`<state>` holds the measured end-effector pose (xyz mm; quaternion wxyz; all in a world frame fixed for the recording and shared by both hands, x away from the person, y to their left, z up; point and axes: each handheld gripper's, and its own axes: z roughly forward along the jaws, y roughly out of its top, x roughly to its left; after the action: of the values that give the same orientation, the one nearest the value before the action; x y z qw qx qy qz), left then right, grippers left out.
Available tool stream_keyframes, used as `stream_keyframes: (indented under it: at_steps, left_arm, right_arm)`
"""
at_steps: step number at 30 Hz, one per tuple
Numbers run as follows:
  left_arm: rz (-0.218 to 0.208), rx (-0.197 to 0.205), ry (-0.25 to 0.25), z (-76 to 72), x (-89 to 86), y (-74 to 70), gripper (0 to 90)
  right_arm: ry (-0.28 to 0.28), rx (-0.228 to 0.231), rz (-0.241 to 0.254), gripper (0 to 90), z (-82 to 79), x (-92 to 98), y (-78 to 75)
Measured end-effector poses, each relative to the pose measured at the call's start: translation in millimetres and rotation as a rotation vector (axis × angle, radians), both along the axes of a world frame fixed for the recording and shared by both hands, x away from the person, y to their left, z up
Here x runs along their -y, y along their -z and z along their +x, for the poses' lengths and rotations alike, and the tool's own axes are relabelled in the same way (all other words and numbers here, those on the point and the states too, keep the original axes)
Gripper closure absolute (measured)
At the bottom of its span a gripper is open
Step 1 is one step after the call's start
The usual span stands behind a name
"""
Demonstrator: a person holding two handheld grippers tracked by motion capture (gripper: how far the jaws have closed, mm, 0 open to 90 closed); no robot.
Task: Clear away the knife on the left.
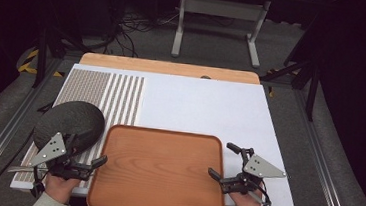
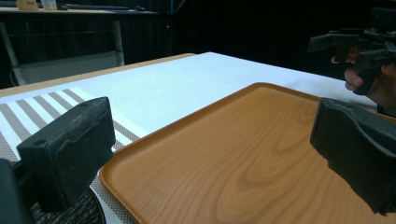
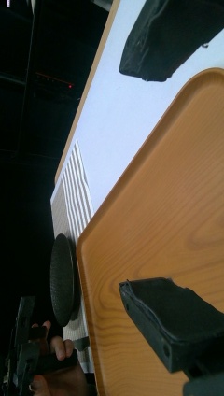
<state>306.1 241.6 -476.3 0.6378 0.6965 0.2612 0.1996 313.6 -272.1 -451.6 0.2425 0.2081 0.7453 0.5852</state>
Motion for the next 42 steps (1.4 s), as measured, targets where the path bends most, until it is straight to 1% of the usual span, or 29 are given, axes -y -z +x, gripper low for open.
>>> stream_keyframes:
  at_steps: [1,2,4,7,11,13,17,19,22,23,24,25,27,28,29,31,32,34,35,37,39,42]
  left_arm:
    - [0.011,0.005,-0.006,-0.6,0.8,-1.3,0.9]
    - [0.011,0.005,-0.006,-0.6,0.8,-1.3,0.7]
    - [0.032,0.020,-0.004,-1.5,0.9,-3.7,0.6]
    - [0.041,0.031,0.001,-2.0,1.1,-4.7,0.3]
    - [0.052,0.026,0.013,-0.9,1.5,-5.3,0.4]
    - [0.044,0.026,0.012,-0.4,2.2,-5.3,1.4]
    - [0.050,0.023,0.028,-0.7,1.9,-7.2,3.2]
    - [0.032,0.014,0.030,-2.1,2.4,-9.0,3.4]
    - [0.031,0.008,0.028,-2.0,1.8,-12.8,4.0]
    - [0.017,-0.019,0.038,-1.5,0.6,-15.3,4.2]
    - [0.009,-0.027,0.050,-0.4,-1.2,-17.4,4.4]
    - [0.009,-0.027,0.050,-0.4,-1.2,-17.4,4.7]
    - [0.051,-0.020,0.062,-1.6,-5.3,-23.3,5.2]
    - [0.051,-0.020,0.062,-1.6,-5.3,-23.3,5.4]
    - [0.091,-0.006,0.069,-3.2,-7.1,-27.1,5.5]
    - [0.090,-0.005,0.071,-4.2,-6.9,-27.9,5.8]
    - [0.109,-0.003,0.082,-4.9,-6.8,-31.3,6.0]
    - [0.119,0.005,0.102,-4.8,-6.1,-34.0,5.9]
    - [0.119,0.005,0.102,-4.8,-6.1,-34.0,5.9]
    - [0.131,0.008,0.122,-4.1,-5.8,-38.3,5.9]
    - [0.145,-0.001,0.143,-2.8,-5.7,-42.6,6.1]
    - [0.175,0.003,0.168,-1.2,-6.5,-49.7,6.3]
  right_arm:
    - [0.015,0.005,-0.004,1.0,-1.0,0.7,-0.7]
    - [0.018,0.010,-0.003,1.1,-1.6,1.3,-1.1]
    - [0.022,0.012,0.008,1.3,-2.3,2.8,-1.9]
    - [0.019,0.006,0.014,1.3,-2.1,3.4,-0.8]
    - [0.021,0.003,0.013,1.3,-2.2,3.7,-0.4]
    - [0.021,0.001,0.015,1.3,-2.3,3.8,-0.3]
    - [0.021,-0.004,0.015,1.3,-2.1,4.0,0.1]
    - [0.017,-0.006,0.021,1.6,-1.8,3.9,0.1]
    - [0.013,-0.005,0.018,2.2,-1.6,4.1,-0.4]
    - [0.010,-0.002,0.019,2.3,-1.1,5.2,-1.0]
    - [0.009,-0.001,0.020,2.3,-0.9,5.6,-1.2]
    - [0.010,-0.001,0.019,2.3,-0.8,6.1,-1.5]
    - [0.008,-0.005,0.026,2.3,-0.7,6.9,-1.4]
    - [0.008,-0.005,0.026,2.3,-0.7,6.9,-1.4]
    - [0.007,-0.010,0.027,2.4,-0.5,7.2,-0.8]
    - [0.005,-0.014,0.026,2.4,0.2,6.9,-0.3]
    - [0.002,-0.018,0.027,2.4,0.6,6.4,-0.1]
    - [0.000,-0.020,0.027,2.4,1.0,5.8,0.0]
    - [-0.003,-0.021,0.030,2.4,1.3,5.4,0.2]
    - [-0.005,-0.021,0.029,2.4,1.6,5.1,0.5]
    - [-0.004,-0.026,0.029,2.5,1.5,4.9,0.8]
    - [-0.006,-0.029,0.031,2.6,1.4,5.2,0.9]
